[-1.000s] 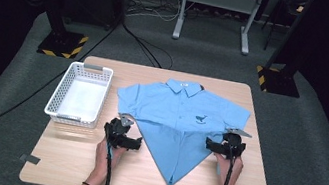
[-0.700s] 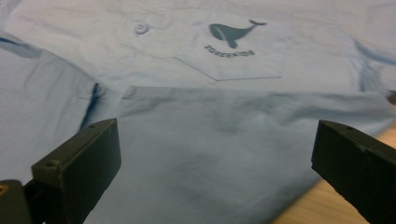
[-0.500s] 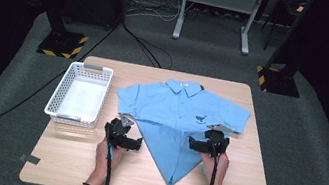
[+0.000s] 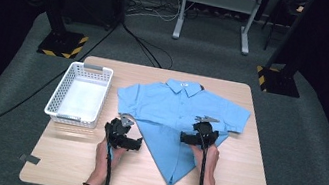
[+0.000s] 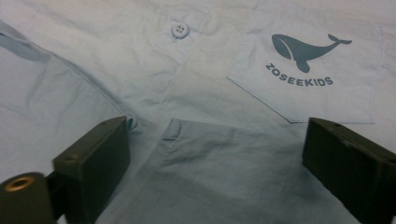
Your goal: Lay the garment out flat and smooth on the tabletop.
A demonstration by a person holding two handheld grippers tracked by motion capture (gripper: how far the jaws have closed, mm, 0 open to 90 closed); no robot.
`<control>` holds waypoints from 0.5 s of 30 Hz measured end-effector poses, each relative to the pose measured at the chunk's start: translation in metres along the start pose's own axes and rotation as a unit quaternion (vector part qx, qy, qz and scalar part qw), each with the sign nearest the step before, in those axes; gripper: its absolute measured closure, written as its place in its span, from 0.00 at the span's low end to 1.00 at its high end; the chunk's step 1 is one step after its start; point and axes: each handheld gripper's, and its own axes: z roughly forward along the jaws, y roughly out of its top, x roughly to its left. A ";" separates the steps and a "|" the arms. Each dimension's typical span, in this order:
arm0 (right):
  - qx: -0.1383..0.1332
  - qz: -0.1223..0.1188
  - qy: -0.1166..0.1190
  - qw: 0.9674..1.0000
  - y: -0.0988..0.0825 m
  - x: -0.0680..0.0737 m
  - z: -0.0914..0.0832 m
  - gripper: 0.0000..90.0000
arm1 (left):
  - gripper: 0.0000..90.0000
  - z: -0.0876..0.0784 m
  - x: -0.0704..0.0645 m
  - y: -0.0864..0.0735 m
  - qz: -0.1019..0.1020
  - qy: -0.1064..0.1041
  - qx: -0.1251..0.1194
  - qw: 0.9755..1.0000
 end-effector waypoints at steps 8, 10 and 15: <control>0.008 -0.013 -0.010 1.000 -0.003 0.005 0.005 0.37 | 0.00 0.000 0.000 0.000 0.000 -0.001 0.000 1.000; 0.008 -0.012 -0.009 1.000 -0.004 0.007 0.004 0.40 | 0.00 0.000 0.000 0.000 0.000 -0.001 0.000 1.000; 0.002 -0.011 0.000 1.000 -0.004 0.009 0.002 0.61 | 0.01 0.000 0.000 0.000 0.000 -0.001 0.000 1.000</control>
